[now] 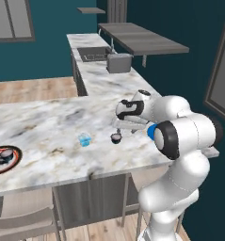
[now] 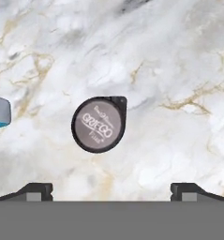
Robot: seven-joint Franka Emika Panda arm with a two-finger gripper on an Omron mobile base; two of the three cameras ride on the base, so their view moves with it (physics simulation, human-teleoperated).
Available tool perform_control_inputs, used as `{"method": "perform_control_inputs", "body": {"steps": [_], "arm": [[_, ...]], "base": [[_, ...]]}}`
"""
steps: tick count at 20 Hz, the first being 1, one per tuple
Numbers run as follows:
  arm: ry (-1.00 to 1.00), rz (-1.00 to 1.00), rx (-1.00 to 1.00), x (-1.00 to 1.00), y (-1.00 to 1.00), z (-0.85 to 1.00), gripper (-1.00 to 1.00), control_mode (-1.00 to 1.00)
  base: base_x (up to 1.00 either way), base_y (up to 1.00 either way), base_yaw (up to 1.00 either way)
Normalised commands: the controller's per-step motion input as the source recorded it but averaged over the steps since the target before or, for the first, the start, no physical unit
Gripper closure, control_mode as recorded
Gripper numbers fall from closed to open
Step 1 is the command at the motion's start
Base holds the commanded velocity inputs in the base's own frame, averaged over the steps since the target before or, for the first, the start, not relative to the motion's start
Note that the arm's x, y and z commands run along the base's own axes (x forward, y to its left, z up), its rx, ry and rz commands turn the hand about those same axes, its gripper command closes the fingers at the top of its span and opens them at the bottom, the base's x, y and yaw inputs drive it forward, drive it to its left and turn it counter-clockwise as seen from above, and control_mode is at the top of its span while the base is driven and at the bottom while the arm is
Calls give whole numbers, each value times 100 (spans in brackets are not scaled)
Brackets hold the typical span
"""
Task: Place two yogurt containers on each plate.
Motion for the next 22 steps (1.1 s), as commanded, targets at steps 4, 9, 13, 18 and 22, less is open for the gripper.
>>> {"method": "perform_control_inputs", "body": {"steps": [4, 9, 13, 18, 22], "arm": [[-5, 0, -4, 48, 39, -7, -100, -100], [0, -4, -11, 31, 32, -27, -100, -100], [3, -13, -12, 27, 10, -13, -100, -100], [10, -26, -7, 0, -4, -7, -100, -100], [7, -30, -1, 0, -1, -15, -100, -100]], "base": [[0, 0, 0], [0, 0, 0], [0, 0, 0], [0, 0, 0], [0, 0, 0]]}}
